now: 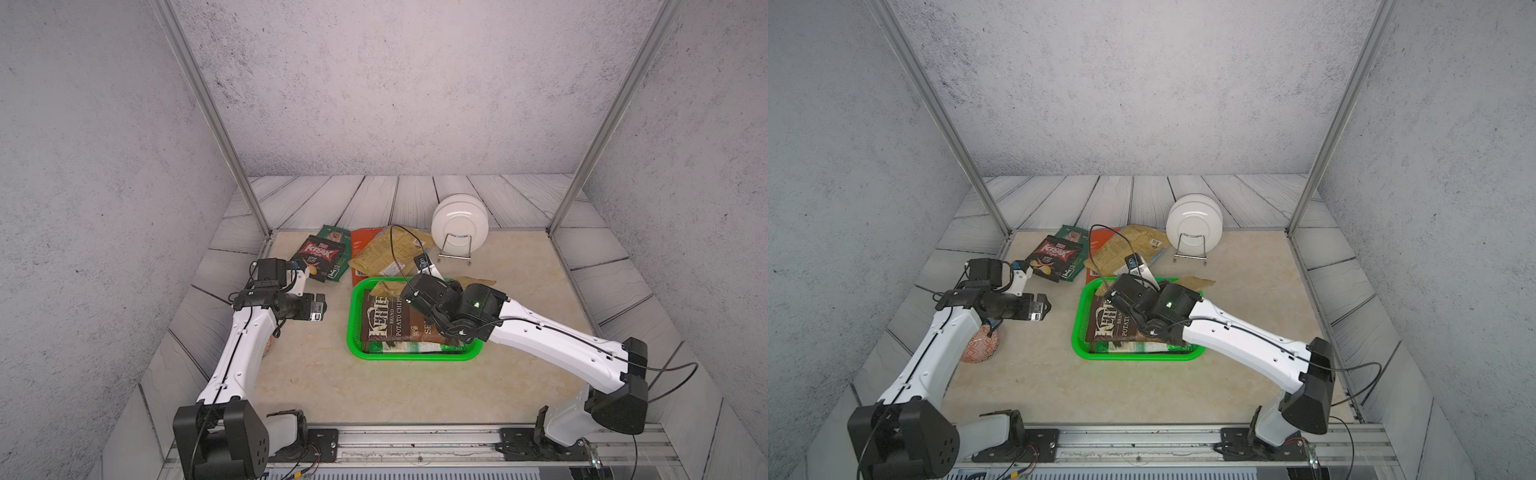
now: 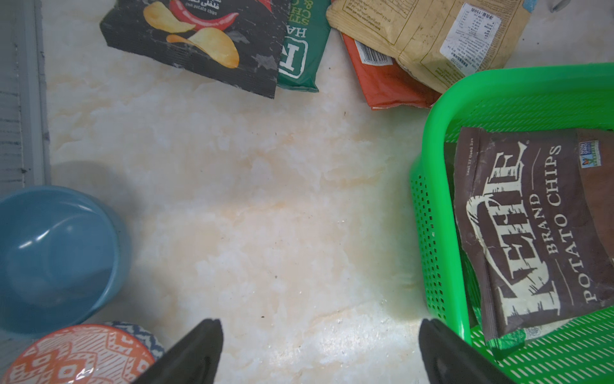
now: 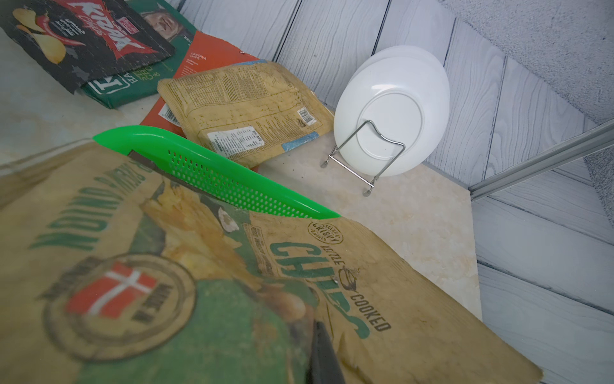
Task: Put the potato chips into the basket
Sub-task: Place the potato chip in the basket.
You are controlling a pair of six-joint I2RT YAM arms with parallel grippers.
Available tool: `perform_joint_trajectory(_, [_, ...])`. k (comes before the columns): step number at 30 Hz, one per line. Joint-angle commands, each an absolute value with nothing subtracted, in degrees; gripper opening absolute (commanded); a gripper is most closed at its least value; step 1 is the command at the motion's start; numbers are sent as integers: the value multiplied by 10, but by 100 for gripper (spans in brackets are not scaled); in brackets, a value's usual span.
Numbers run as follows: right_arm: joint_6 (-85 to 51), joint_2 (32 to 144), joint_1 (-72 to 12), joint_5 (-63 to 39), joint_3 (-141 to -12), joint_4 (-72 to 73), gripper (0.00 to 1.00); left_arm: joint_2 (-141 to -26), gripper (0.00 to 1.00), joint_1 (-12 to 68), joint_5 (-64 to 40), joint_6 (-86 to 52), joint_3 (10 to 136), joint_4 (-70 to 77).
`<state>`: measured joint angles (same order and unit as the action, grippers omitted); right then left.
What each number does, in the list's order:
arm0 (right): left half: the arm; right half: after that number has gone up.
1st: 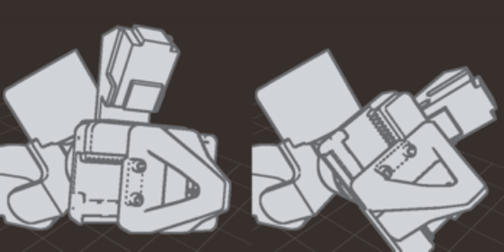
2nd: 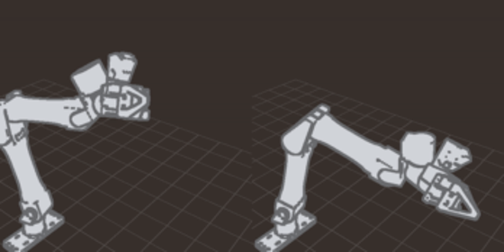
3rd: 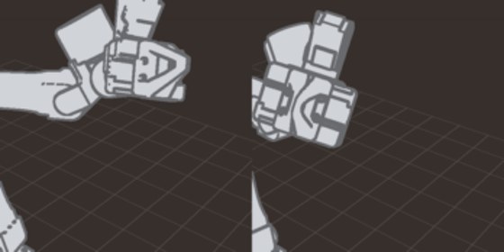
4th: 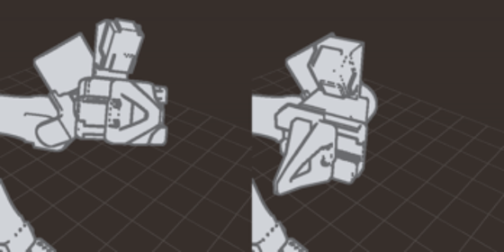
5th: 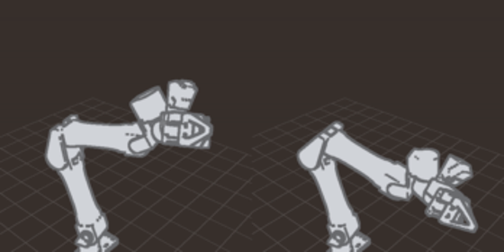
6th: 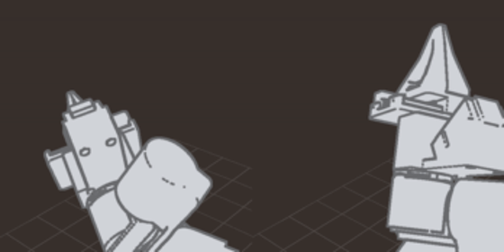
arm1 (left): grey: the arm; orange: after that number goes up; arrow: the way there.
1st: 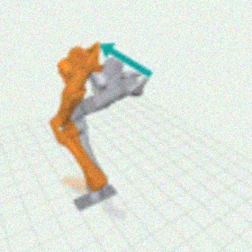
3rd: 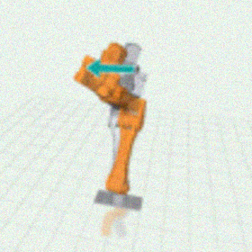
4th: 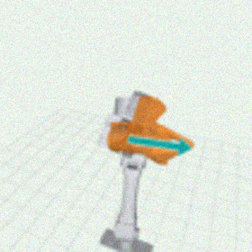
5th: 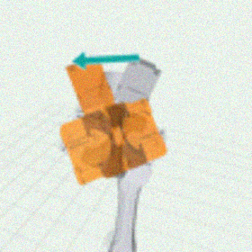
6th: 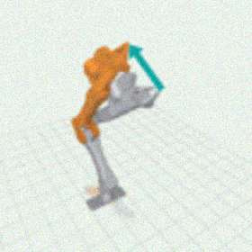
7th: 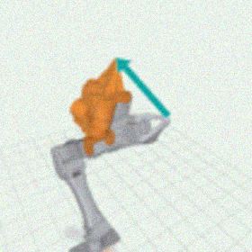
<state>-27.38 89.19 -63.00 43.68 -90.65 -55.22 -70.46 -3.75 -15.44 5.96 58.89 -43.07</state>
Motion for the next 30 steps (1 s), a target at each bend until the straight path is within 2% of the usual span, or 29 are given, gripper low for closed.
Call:
perform_joint_trajectory(1, [-304, 912, -634, 458, -908, -527, 0, -702, 99, -41, -147, 55, 581, -427])
perform_joint_trajectory(15, [-383, 1044, -635, 526, -990, -561, 0, -711, 99, -41, -152, 55, 583, -428])
perform_joint_trajectory(26, [-439, 1090, -637, 478, -1023, -573, 0, -711, 99, -41, -151, 55, 583, -428])
perform_joint_trajectory(30, [-429, 1081, -638, 429, -1011, -565, 10, -710, 99, -41, -151, 56, 582, -427])
